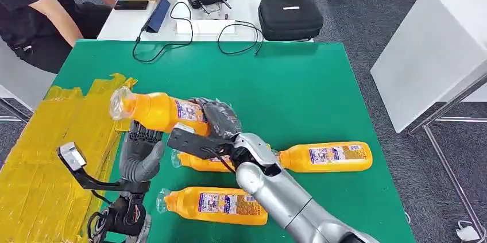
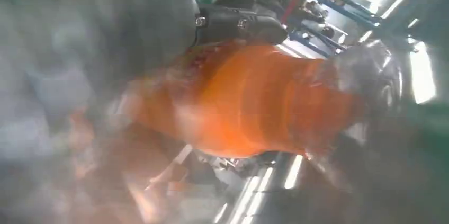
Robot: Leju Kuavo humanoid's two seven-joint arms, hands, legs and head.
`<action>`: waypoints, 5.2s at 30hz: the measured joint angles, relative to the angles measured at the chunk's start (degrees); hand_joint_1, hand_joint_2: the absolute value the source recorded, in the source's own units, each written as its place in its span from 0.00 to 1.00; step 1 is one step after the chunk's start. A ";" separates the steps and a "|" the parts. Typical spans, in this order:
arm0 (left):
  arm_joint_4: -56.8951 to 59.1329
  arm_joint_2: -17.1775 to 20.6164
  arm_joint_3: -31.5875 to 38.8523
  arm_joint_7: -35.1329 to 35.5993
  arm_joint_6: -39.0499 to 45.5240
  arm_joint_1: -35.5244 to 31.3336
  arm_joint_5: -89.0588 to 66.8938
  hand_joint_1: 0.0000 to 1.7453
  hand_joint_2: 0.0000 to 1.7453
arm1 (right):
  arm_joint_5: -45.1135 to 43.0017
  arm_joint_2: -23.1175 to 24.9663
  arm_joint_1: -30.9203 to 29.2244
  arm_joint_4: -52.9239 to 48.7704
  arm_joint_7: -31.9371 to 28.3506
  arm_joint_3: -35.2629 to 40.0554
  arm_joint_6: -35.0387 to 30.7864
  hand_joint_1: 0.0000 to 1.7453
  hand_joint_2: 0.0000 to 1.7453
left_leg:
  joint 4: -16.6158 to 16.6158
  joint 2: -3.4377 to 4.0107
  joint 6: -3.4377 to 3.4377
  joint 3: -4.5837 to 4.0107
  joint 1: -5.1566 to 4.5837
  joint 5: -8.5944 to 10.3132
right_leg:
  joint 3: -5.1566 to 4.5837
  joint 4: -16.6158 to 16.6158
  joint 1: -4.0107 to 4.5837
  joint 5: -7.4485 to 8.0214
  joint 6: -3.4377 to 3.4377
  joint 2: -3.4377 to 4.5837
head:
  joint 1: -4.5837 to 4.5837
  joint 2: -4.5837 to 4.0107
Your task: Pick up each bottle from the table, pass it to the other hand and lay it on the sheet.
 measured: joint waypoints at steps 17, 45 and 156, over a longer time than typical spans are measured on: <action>-1.20 0.00 2.10 -0.07 1.77 0.08 0.02 0.00 1.00 | 2.14 2.05 0.01 2.40 -0.02 4.59 0.85 1.00 1.00 | 0.00 0.01 0.00 -0.02 0.01 0.00 | -0.03 0.00 0.01 0.00 0.00 0.01 | -0.02 0.00; -2.36 0.20 3.63 2.12 1.35 0.61 -0.74 0.00 1.00 | 3.01 2.10 -0.14 2.08 0.33 7.56 -0.68 1.00 1.00 | 0.00 0.01 -0.01 -0.04 0.04 0.01 | -0.06 0.00 0.03 0.00 -0.01 0.00 | 0.00 0.00; 30.77 15.30 4.20 9.01 39.96 -7.62 -115.52 0.00 0.00 | -3.48 -18.45 24.71 -32.07 -6.41 1.86 7.17 0.00 1.00 | -0.01 -0.24 -0.04 0.05 0.03 0.02 | 0.09 -0.01 0.02 -0.03 -0.02 -0.23 | 0.00 0.00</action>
